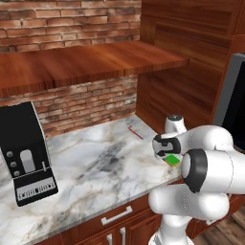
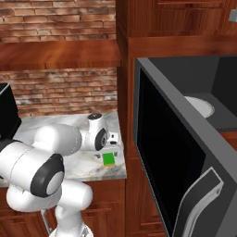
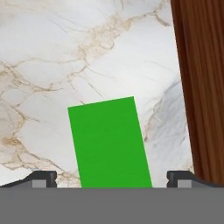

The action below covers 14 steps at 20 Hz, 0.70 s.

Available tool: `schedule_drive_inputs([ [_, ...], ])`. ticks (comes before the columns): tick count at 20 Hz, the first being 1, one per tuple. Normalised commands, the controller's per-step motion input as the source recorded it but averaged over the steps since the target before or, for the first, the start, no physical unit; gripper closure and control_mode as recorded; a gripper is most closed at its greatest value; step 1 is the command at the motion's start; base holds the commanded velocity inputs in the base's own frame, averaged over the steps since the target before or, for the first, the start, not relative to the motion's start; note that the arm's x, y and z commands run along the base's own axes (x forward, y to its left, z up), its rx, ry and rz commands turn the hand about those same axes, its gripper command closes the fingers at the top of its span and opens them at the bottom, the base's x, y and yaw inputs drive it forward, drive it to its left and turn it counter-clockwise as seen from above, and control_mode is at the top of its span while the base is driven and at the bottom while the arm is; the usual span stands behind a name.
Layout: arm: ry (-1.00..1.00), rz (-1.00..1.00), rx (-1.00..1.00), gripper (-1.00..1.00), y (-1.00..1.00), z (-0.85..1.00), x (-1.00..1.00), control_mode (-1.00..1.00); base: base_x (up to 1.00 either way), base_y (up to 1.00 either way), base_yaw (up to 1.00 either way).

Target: Place the sponge inside the microwave to prepare for sanitizing.

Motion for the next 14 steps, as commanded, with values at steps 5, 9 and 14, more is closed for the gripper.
schedule_drive_inputs([
  [5, 0.01, 0.00, 0.00, -1.00, -0.01, -0.30, 0.00, -1.00, 0.00, 0.00, 0.00],
  [9, 0.01, 0.00, 0.00, -1.00, -0.08, -0.30, 0.00, -1.00, 0.00, 0.00, 0.00],
  [14, 0.00, 0.00, 0.00, -1.00, -0.12, -0.22, 0.00, -1.00, 0.00, 0.00, 0.00],
])
